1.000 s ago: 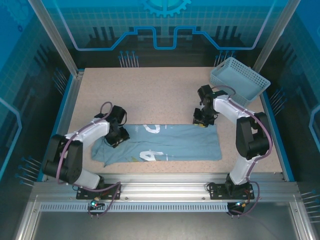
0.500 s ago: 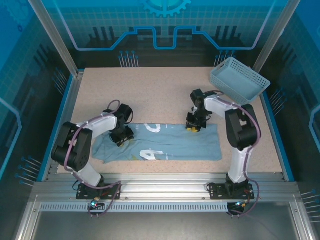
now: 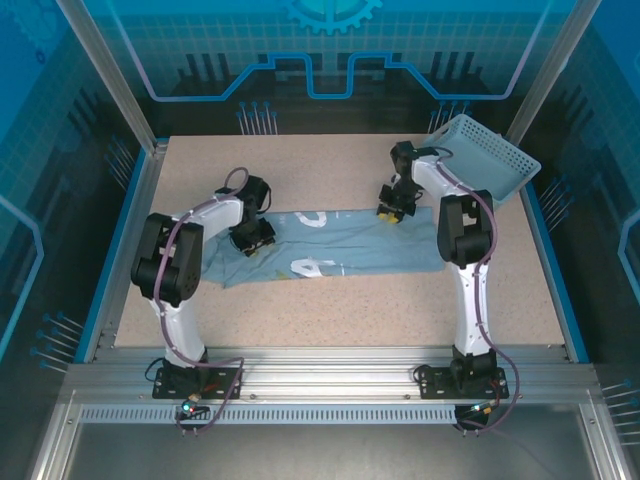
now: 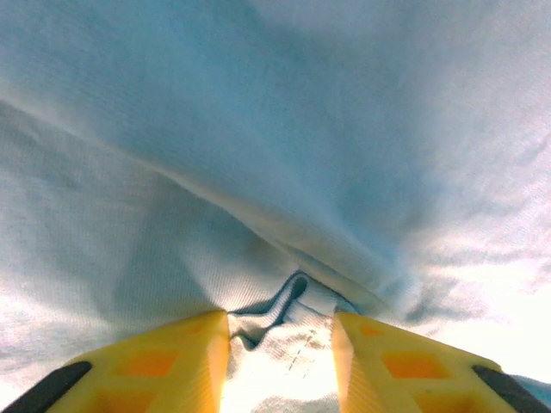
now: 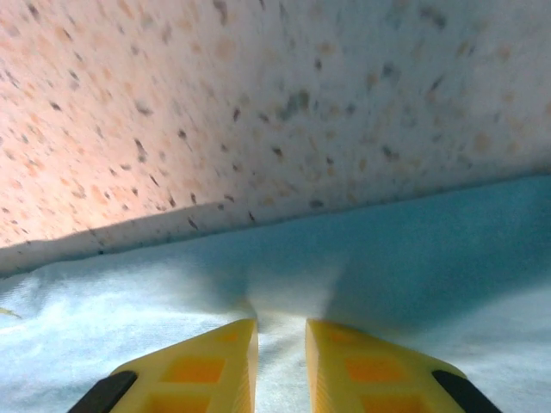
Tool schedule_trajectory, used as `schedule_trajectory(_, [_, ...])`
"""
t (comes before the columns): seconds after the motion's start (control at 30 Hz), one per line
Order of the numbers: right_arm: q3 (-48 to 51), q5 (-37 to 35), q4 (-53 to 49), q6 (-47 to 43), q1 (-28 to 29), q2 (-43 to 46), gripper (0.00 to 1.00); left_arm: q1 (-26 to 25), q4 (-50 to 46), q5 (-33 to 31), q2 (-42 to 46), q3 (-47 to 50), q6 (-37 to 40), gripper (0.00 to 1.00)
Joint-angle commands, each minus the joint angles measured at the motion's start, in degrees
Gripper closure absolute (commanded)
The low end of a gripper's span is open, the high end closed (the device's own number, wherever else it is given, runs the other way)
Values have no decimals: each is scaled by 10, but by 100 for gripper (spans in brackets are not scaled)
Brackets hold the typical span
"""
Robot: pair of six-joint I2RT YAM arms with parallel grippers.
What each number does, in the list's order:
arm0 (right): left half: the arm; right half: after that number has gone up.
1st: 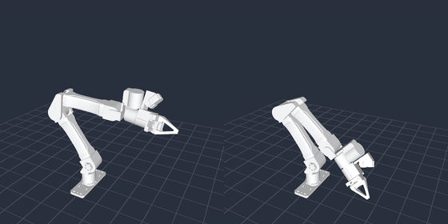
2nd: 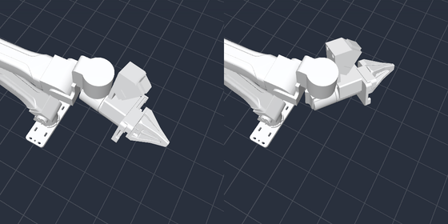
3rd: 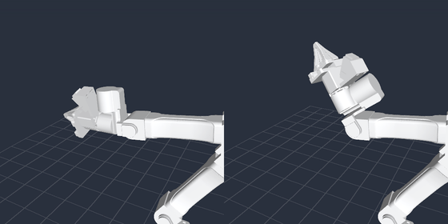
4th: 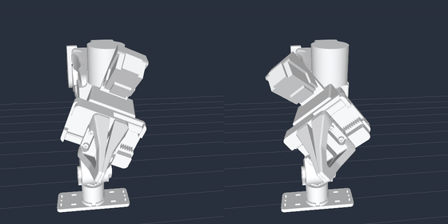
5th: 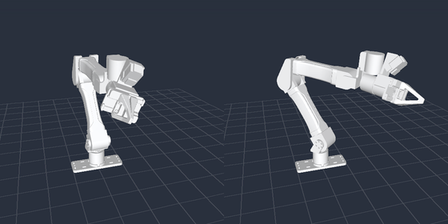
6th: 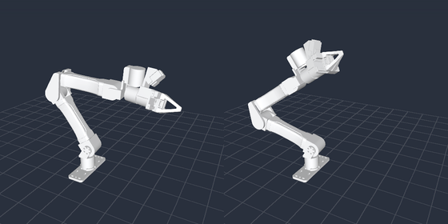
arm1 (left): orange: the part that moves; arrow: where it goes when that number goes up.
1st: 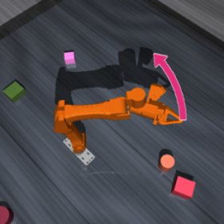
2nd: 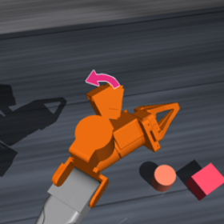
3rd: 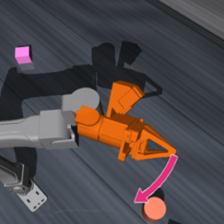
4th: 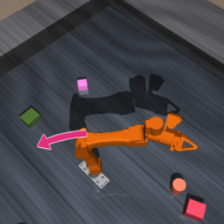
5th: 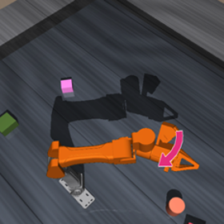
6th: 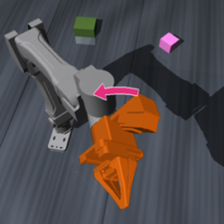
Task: Fold and stack the t-shirts
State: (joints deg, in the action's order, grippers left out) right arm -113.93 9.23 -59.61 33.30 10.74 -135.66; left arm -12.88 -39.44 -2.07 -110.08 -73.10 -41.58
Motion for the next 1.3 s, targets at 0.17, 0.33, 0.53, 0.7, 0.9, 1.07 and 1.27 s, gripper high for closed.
schedule_trajectory(0.17, [41,1,-18,-12,2,67,76,1,-22,15,12,-9,25,78])
schedule_trajectory(0.33, [62,-7,-17,-16,7,102,76,-3,-39,28,50,25,16,86])
schedule_trajectory(0.53, [82,-13,-13,-16,11,135,76,-26,-57,46,85,50,-16,90])
schedule_trajectory(0.7, [101,-12,-9,-17,17,151,76,-58,-61,68,104,64,-57,88])
schedule_trajectory(0.9, [129,-13,-1,-15,17,168,76,-74,-77,123,123,75,-77,76])
schedule_trajectory(1.07, [140,-18,3,-14,17,178,76,-52,-92,98,158,55,-45,63])
schedule_trajectory(1.27, [146,-13,6,-12,20,184,76,-20,-22,86,111,41,-29,65])
